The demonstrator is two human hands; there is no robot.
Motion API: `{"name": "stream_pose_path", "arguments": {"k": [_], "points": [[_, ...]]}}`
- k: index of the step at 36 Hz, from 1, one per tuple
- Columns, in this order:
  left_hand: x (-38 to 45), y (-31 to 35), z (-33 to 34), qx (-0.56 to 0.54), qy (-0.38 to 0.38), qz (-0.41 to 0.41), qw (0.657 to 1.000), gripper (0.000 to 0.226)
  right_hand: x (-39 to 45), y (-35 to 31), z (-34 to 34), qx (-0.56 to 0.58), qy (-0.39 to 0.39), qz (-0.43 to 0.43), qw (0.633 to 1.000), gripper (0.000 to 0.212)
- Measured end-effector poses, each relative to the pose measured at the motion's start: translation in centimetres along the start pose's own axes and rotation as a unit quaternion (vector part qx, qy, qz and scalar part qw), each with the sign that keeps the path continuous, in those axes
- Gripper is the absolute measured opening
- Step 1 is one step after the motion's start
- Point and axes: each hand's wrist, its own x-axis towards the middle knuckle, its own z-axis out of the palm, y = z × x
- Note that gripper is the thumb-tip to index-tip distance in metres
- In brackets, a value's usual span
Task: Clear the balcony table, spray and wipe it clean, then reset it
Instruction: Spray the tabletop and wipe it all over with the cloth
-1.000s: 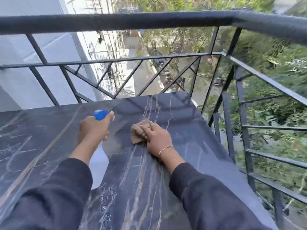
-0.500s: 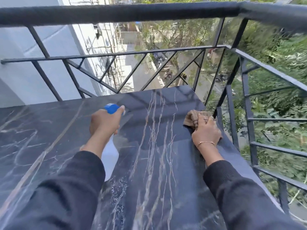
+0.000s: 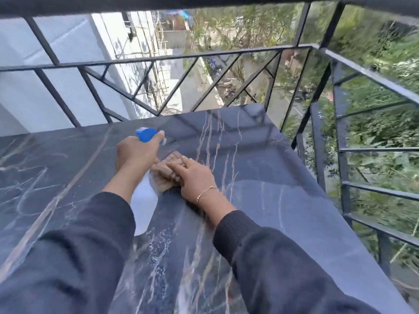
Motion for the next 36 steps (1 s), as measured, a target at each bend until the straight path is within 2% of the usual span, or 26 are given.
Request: {"name": "stream_pose_path", "arguments": {"k": [2,6,10,13,16,19,22,24,30,36], "points": [[-0.1,-0.1,-0.1,-0.005,-0.001,0.003,1.000,0.044,-0.9,2.1,-1.1,0.005,0.019,0.014,1.000,0.052],[-0.6,0.0,0.2,-0.001,-0.008,0.004,1.000,0.044,-3.3,8.8,-5.2,-0.049,0.050,0.138,0.988,0.059],[-1.2,0.6,0.7,0.028,-0.021,0.008,0.999,0.049,-6.6,15.5,-9.5,-0.101,0.071,0.276,0.953,0.060],[-2.4,1.4,1.4,0.067,-0.035,0.025,0.997,0.049,-9.2,17.8,-10.6,-0.076,0.081,0.350,0.930,0.061],[-4.9,2.3,2.4,0.105,-0.088,0.046,0.990,0.040,-11.6,18.1,-10.6,-0.049,0.113,0.376,0.918,0.064],[-7.7,3.1,3.6,0.075,-0.158,0.063,0.983,0.031,-13.7,18.0,-10.4,0.003,0.149,0.399,0.905,0.060],[-10.5,3.8,5.0,0.059,-0.224,0.078,0.970,0.022,-15.8,18.2,-10.7,0.074,0.187,0.452,0.869,0.051],[-12.1,4.1,6.0,0.035,-0.249,0.071,0.965,0.022,-17.2,18.0,-10.7,0.100,0.190,0.487,0.847,0.052],[-15.2,4.6,8.0,0.029,-0.265,0.064,0.962,0.028,-18.3,17.0,-11.1,0.069,0.172,0.507,0.842,0.054],[-15.5,4.2,7.8,0.044,-0.217,0.040,0.974,0.036,-18.2,16.8,-11.3,0.069,0.163,0.500,0.848,0.052]]}}
